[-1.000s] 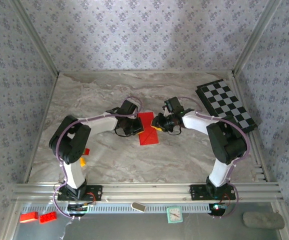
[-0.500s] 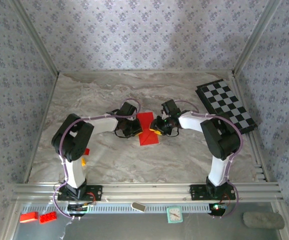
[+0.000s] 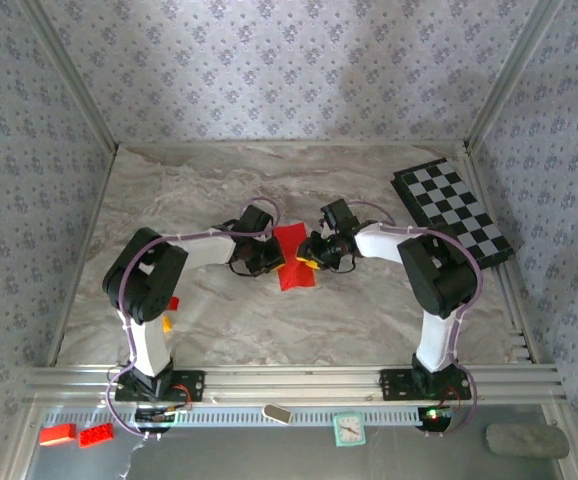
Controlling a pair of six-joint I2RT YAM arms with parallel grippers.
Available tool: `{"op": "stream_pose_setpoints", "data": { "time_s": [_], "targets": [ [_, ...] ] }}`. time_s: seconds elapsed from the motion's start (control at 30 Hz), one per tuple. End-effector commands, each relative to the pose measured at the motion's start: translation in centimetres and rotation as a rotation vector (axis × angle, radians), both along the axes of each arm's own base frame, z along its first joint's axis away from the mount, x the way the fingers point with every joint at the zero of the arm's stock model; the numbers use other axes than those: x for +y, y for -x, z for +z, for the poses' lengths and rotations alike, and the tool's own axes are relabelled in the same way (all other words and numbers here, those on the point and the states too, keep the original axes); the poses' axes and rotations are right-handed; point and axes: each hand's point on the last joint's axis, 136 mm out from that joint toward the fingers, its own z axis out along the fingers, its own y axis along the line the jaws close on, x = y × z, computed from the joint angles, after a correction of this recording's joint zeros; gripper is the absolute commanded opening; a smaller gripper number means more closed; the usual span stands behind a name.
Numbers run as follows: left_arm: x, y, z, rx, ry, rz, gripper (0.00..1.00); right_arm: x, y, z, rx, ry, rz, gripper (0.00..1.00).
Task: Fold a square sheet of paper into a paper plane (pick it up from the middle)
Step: Pick up the paper from the center of the table.
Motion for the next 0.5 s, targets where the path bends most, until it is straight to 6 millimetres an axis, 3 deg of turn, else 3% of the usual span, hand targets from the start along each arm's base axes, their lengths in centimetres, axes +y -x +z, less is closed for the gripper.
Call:
{"op": "stream_pose_setpoints", "data": {
  "time_s": [0.0, 0.47],
  "targets": [
    [1.66, 1.30, -2.19, 0.060, -0.063, 0.036, 0.08, 0.78, 0.19, -0.04, 0.025, -0.036, 0.000, 0.31],
    [1.54, 1.45, -1.98, 0.068, -0.043, 0.036, 0.08, 1.13, -0.32, 0.82, -0.008, -0.101, -0.007, 0.20]
  ]
}}
